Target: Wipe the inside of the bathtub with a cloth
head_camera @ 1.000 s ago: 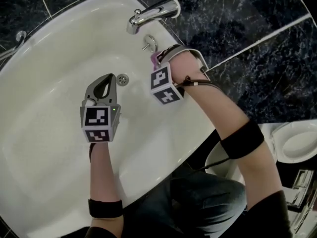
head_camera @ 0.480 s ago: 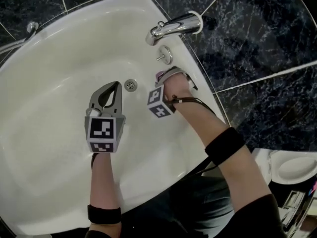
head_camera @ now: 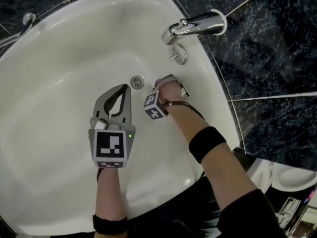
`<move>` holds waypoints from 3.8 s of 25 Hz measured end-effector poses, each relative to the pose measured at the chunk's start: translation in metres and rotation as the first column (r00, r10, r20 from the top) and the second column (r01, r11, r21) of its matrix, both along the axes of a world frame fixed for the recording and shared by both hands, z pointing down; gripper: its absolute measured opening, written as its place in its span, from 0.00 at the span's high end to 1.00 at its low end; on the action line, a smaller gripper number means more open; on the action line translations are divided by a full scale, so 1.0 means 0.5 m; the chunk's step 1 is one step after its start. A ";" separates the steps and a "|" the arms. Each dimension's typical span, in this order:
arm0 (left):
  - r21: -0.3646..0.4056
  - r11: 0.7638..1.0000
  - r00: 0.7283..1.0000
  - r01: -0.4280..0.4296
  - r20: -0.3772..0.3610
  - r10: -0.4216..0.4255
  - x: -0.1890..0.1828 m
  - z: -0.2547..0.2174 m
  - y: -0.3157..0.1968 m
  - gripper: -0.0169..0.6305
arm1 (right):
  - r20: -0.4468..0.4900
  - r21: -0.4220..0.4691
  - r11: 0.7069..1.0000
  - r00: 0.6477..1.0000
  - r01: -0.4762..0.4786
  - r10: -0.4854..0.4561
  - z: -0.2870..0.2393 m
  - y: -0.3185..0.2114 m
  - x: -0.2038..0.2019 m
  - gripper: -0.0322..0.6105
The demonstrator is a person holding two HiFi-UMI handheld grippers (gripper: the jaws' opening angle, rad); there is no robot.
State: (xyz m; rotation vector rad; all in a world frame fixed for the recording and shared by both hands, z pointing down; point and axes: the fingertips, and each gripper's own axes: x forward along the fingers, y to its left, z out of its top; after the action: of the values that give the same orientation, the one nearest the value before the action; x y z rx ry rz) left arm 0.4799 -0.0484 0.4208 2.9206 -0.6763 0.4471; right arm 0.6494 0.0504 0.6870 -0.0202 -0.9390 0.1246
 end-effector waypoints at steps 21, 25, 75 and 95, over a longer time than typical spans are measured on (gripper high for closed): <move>-0.066 0.998 1.000 0.024 -0.013 -0.025 -0.001 0.014 -0.001 0.97 | 0.044 -0.003 1.000 0.999 -0.028 0.028 0.083 -0.007 -0.023 0.82; -0.028 1.000 1.000 -0.011 -0.004 0.010 0.000 0.020 0.000 0.97 | 0.071 0.091 0.995 0.997 0.033 -0.040 0.016 -0.033 -0.041 0.82; -0.079 0.965 0.968 0.250 -0.010 -0.251 -0.065 -0.023 -0.135 0.97 | 0.893 0.089 -0.511 0.296 -0.855 -0.340 -0.474 -0.603 0.016 0.81; -0.072 0.971 0.973 0.227 0.052 -0.223 -0.054 -0.002 -0.137 0.97 | 0.945 0.229 -0.366 0.296 -0.902 -0.138 -0.281 -0.643 0.031 0.81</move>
State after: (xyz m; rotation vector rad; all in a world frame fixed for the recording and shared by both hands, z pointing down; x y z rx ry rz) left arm 0.4531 -0.1168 0.4199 2.7258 -0.9600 0.5000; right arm 0.6648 -0.2711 0.5464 2.2404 -1.6123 0.3309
